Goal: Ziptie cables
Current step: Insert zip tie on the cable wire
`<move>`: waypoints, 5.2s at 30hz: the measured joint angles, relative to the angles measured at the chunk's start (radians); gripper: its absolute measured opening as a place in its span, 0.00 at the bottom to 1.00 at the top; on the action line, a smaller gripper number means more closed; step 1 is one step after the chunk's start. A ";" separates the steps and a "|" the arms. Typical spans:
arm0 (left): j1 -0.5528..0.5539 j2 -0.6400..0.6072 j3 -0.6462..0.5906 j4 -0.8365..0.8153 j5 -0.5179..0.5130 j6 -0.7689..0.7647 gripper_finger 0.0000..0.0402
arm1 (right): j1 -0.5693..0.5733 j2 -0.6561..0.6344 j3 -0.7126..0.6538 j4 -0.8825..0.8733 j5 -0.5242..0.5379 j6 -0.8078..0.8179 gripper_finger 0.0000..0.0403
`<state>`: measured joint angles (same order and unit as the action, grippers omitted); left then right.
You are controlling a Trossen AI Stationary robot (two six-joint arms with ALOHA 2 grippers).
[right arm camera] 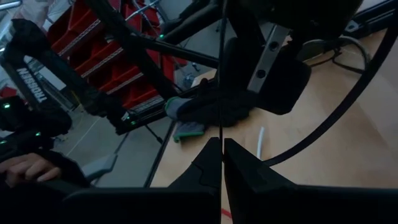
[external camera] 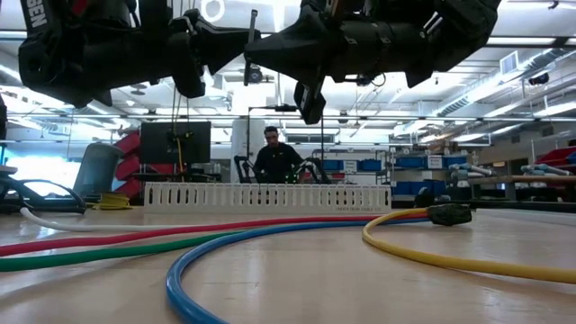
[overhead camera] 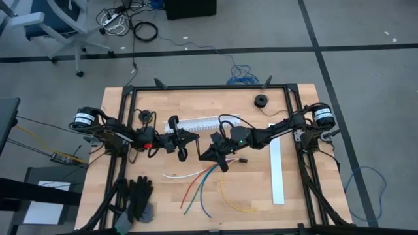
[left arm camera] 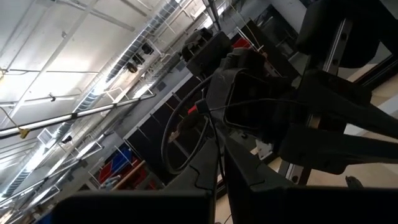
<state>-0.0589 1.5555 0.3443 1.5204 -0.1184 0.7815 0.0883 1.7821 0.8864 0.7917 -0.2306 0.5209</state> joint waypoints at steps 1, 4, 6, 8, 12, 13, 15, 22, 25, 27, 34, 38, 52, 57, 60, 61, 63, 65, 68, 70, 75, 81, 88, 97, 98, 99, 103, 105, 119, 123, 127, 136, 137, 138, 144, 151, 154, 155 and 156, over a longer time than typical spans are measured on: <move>0.000 0.000 0.000 0.000 0.000 0.000 0.00 | 0.000 0.000 0.000 0.000 0.005 -0.001 0.00; 0.000 0.000 0.000 0.000 -0.001 0.000 0.00 | 0.000 0.000 0.000 0.000 0.007 -0.005 0.00; 0.000 0.000 0.000 0.000 0.000 0.000 0.00 | 0.000 0.000 0.000 0.000 0.007 -0.007 0.00; 0.000 0.000 0.000 0.000 -0.001 0.000 0.00 | 0.000 0.000 0.000 0.002 0.008 -0.011 0.00; 0.000 0.000 0.000 0.000 -0.001 -0.003 0.00 | 0.003 0.000 0.000 0.013 0.008 -0.027 0.00; 0.000 0.000 0.000 0.000 -0.001 -0.003 0.00 | 0.003 0.000 0.000 0.016 0.008 -0.027 0.00; 0.000 0.000 0.000 0.000 -0.001 -0.004 0.00 | 0.003 0.000 0.000 0.019 0.008 -0.027 0.00; 0.000 0.000 0.000 -0.001 -0.001 -0.004 0.00 | 0.003 0.000 0.000 0.021 0.002 -0.022 0.00; 0.000 0.000 0.000 0.000 -0.001 -0.004 0.00 | 0.003 0.000 0.000 0.020 0.001 -0.009 0.00; 0.000 0.000 0.000 0.000 -0.001 -0.006 0.00 | 0.003 0.000 0.000 0.019 0.000 -0.006 0.00; 0.000 0.000 0.000 0.001 -0.001 -0.068 0.00 | 0.020 0.000 0.000 0.015 -0.015 -0.001 0.00; 0.000 0.000 0.000 0.000 0.000 -0.087 0.00 | 0.036 0.000 0.000 0.015 -0.016 0.001 0.00; -0.001 0.000 0.000 -0.001 -0.001 -0.076 0.00 | 0.026 0.000 0.001 -0.026 0.008 0.020 0.00; -0.002 0.000 0.000 -0.003 0.007 -0.057 0.00 | 0.015 0.000 0.001 -0.027 0.008 0.020 0.00; -0.002 0.000 0.000 -0.007 0.021 -0.054 0.00 | 0.007 0.000 0.001 -0.027 0.007 0.028 0.00; -0.002 0.000 0.000 -0.010 0.023 -0.054 0.00 | 0.006 0.000 0.001 -0.027 0.004 0.035 0.00; -0.002 0.000 0.000 -0.014 0.024 -0.053 0.00 | 0.005 0.000 0.001 -0.030 0.000 0.044 0.00; -0.002 0.000 0.000 -0.015 0.024 -0.050 0.00 | 0.005 0.000 0.001 -0.031 -0.001 0.045 0.00; -0.002 0.000 0.000 -0.016 0.035 -0.029 0.00 | 0.005 0.000 0.001 -0.031 -0.001 0.054 0.00; -0.002 0.000 0.000 -0.016 0.054 -0.018 0.00 | 0.005 0.000 0.001 -0.031 -0.001 0.055 0.00; -0.002 0.000 0.000 -0.042 0.064 0.000 0.00 | -0.001 0.000 0.001 0.001 -0.001 0.056 0.00; -0.002 0.000 0.000 -0.058 0.065 0.009 0.00 | -0.002 -0.001 0.001 0.033 -0.008 0.059 0.00; -0.017 -0.001 0.000 -0.100 0.135 0.029 0.00 | -0.059 -0.001 0.000 0.044 0.012 0.101 0.00; -0.022 -0.001 0.000 -0.130 0.043 0.032 0.00 | -0.036 -0.001 0.000 0.148 -0.095 0.132 0.00; -0.021 -0.001 0.000 -0.131 0.038 0.038 0.00 | -0.030 -0.001 0.000 0.138 -0.095 0.137 0.00; -0.020 -0.001 0.000 -0.130 0.035 0.048 0.00 | -0.028 -0.001 0.000 0.122 -0.094 0.144 0.00; -0.021 -0.001 0.000 -0.121 0.037 0.052 0.00 | -0.024 -0.001 0.000 0.091 -0.080 0.168 0.00; -0.021 -0.001 0.000 -0.120 0.036 0.054 0.00 | -0.024 0.000 0.000 0.093 -0.076 0.174 0.00; -0.024 -0.001 -0.001 -0.130 0.042 0.054 0.00 | -0.023 -0.001 0.000 0.108 -0.056 0.110 0.05; -0.034 -0.001 -0.001 -0.133 0.042 0.054 0.00 | -0.029 -0.001 0.000 0.113 -0.041 0.104 0.07; -0.041 0.000 -0.001 -0.133 0.042 0.054 0.00 | -0.036 -0.001 0.000 0.113 -0.024 0.085 0.09; -0.048 0.000 -0.001 -0.137 0.041 0.053 0.00 | -0.038 -0.001 0.000 0.098 -0.023 0.069 0.01; -0.048 0.000 -0.001 -0.136 0.041 0.053 0.00 | -0.038 -0.001 0.000 0.099 -0.023 0.068 0.00; -0.048 0.000 -0.001 -0.137 0.042 0.053 0.00 | -0.038 -0.001 0.000 0.098 -0.019 0.068 0.00; -0.055 0.000 -0.001 -0.157 0.061 0.051 0.00 | -0.051 -0.001 0.000 0.135 -0.015 0.088 0.00; -0.078 0.000 -0.001 -0.163 0.046 0.064 0.00 | -0.063 -0.001 0.000 0.146 -0.039 0.133 0.00; -0.080 0.000 -0.001 -0.166 0.043 0.066 0.00 | -0.062 0.000 0.000 0.128 -0.039 0.133 0.00; -0.080 0.000 -0.001 -0.163 0.037 0.067 0.00 | -0.062 -0.001 0.000 0.137 -0.036 0.130 0.00; -0.080 0.000 -0.001 -0.158 0.030 0.068 0.00 | -0.062 0.000 0.000 0.149 -0.034 0.124 0.00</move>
<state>-0.1394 1.5555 0.3435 1.3627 -0.0886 0.8490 0.0263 1.7817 0.8864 0.9411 -0.2649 0.6446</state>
